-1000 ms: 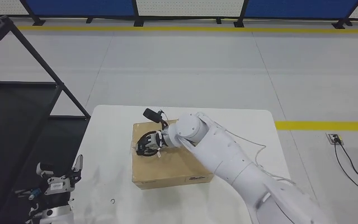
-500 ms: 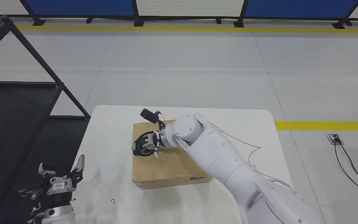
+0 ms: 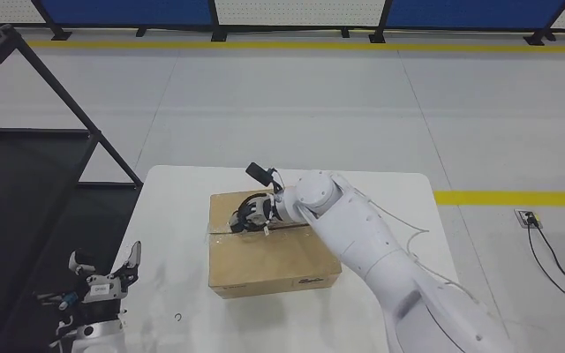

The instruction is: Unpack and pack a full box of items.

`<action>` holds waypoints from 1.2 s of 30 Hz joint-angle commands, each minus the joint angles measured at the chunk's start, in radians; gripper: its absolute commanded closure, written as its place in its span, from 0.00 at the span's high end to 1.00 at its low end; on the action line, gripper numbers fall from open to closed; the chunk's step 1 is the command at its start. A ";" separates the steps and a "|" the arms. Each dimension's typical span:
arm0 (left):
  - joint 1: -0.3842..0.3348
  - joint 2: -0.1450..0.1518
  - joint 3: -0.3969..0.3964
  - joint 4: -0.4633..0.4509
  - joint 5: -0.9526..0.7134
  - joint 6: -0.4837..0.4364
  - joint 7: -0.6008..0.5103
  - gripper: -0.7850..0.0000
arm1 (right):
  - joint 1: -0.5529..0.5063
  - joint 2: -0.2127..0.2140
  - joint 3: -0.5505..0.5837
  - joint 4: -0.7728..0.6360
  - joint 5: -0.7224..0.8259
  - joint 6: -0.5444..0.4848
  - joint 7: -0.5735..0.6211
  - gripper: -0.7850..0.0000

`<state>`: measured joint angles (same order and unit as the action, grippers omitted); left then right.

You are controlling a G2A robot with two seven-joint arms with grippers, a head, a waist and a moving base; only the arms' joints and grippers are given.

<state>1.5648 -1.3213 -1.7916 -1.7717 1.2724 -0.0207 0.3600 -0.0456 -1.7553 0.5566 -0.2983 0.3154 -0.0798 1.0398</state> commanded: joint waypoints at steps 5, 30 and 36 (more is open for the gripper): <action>-0.009 0.000 0.015 -0.005 0.017 0.005 -0.008 1.00 | -0.010 0.031 0.038 0.009 0.007 -0.024 0.045 0.00; -0.023 0.000 0.047 -0.020 0.060 0.012 -0.032 1.00 | -0.138 0.232 0.201 -0.313 -0.149 0.066 0.157 0.00; -0.029 0.000 0.056 -0.022 0.070 0.013 -0.037 1.00 | -0.251 0.317 0.293 -0.543 -0.268 0.148 0.140 0.00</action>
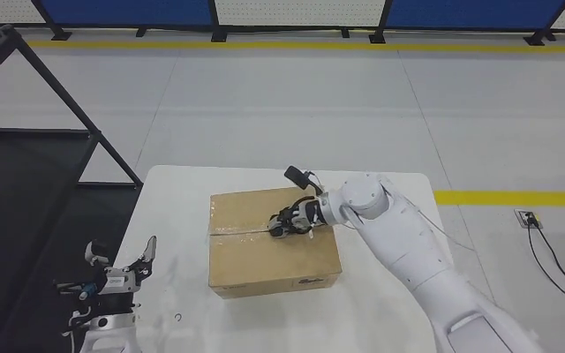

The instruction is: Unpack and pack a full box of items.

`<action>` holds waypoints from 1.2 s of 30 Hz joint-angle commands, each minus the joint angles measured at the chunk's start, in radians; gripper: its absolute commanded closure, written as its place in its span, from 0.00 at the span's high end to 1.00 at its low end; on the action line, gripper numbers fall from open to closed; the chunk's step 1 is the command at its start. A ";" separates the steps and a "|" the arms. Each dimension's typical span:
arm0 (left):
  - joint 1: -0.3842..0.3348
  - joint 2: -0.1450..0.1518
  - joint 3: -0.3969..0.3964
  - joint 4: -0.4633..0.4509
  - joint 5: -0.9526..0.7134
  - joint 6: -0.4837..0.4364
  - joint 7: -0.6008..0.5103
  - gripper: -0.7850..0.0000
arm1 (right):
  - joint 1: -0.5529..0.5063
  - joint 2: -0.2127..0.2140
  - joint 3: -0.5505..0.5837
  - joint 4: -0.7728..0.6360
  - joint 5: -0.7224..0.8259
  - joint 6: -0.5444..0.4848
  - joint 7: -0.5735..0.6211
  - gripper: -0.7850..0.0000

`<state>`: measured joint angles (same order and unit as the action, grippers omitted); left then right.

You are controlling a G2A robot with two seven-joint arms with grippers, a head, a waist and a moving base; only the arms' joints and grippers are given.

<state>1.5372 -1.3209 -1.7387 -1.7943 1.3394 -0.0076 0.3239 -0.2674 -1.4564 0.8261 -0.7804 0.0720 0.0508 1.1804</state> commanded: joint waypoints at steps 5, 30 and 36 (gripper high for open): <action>-0.006 0.000 0.012 -0.002 0.015 0.005 -0.006 1.00 | -0.150 0.084 0.121 -0.285 -0.122 0.104 0.012 0.00; -0.006 0.000 0.023 -0.013 0.030 0.018 -0.012 1.00 | -0.337 0.181 0.332 -0.563 -0.258 0.276 -0.070 0.00; -0.014 -0.001 0.038 -0.024 0.042 0.027 -0.020 1.00 | -0.421 0.210 0.473 -0.643 -0.168 0.195 -0.079 0.00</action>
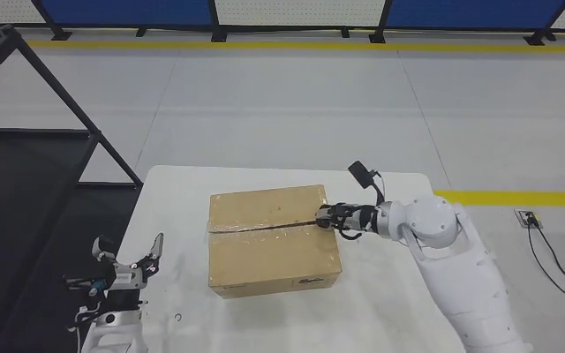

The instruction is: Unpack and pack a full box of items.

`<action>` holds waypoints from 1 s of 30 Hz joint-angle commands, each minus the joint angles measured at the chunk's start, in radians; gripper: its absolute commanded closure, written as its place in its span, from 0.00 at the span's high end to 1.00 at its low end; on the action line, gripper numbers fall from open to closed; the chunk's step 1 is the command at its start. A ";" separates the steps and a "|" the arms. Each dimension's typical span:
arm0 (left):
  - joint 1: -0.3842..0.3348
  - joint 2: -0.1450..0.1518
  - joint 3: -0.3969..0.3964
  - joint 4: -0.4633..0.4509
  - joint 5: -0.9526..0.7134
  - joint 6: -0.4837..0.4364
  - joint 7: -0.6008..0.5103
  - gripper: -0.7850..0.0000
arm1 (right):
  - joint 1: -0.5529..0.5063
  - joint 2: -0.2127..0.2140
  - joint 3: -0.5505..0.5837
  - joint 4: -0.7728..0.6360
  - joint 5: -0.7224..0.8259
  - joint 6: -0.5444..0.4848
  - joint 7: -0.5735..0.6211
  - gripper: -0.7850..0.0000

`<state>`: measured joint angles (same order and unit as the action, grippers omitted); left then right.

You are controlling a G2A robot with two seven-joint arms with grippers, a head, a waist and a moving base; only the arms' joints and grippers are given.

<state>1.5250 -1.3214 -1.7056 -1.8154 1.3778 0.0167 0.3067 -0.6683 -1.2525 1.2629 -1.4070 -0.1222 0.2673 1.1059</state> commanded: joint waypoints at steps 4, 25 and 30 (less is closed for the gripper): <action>-0.011 -0.002 0.027 -0.013 0.023 0.014 -0.009 1.00 | -0.081 0.019 0.128 -0.040 0.132 -0.114 -0.015 0.15; -0.037 -0.016 0.084 -0.040 0.033 0.168 -0.012 1.00 | -0.078 0.052 0.302 0.155 0.401 -0.461 0.151 0.99; -0.037 -0.016 0.084 -0.040 0.033 0.168 -0.012 1.00 | -0.078 0.052 0.302 0.155 0.401 -0.461 0.151 1.00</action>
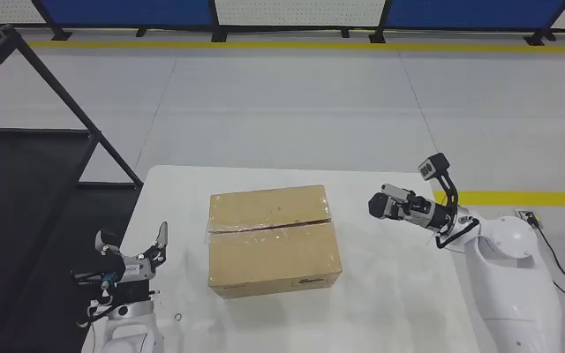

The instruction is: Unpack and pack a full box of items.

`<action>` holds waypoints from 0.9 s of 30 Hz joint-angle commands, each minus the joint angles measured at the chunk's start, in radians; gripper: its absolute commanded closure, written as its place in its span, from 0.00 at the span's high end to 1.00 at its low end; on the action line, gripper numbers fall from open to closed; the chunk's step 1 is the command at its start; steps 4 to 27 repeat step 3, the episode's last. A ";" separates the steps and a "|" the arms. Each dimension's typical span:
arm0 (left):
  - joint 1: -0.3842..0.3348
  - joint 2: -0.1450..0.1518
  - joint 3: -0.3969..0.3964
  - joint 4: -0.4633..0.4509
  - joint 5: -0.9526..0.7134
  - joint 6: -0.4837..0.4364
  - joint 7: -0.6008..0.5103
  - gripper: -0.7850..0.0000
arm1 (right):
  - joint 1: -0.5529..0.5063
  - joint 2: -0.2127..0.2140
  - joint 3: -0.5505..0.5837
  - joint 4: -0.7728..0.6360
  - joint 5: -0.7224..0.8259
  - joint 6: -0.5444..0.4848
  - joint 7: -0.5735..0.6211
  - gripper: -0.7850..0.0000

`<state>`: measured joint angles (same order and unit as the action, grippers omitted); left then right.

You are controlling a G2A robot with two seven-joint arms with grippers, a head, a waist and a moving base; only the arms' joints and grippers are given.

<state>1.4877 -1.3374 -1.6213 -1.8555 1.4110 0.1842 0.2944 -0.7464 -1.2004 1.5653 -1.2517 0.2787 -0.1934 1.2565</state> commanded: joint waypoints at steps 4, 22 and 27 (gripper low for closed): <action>0.000 0.000 0.000 0.000 0.000 0.000 0.000 1.00 | 0.000 0.000 0.000 0.000 0.000 0.000 0.000 1.00; 0.000 0.000 0.000 0.000 0.000 0.000 0.000 1.00 | 0.000 0.000 0.000 0.000 0.000 0.000 0.000 1.00; 0.000 0.000 0.000 0.000 0.000 0.000 0.000 1.00 | 0.000 0.000 0.000 0.000 0.000 0.000 0.000 1.00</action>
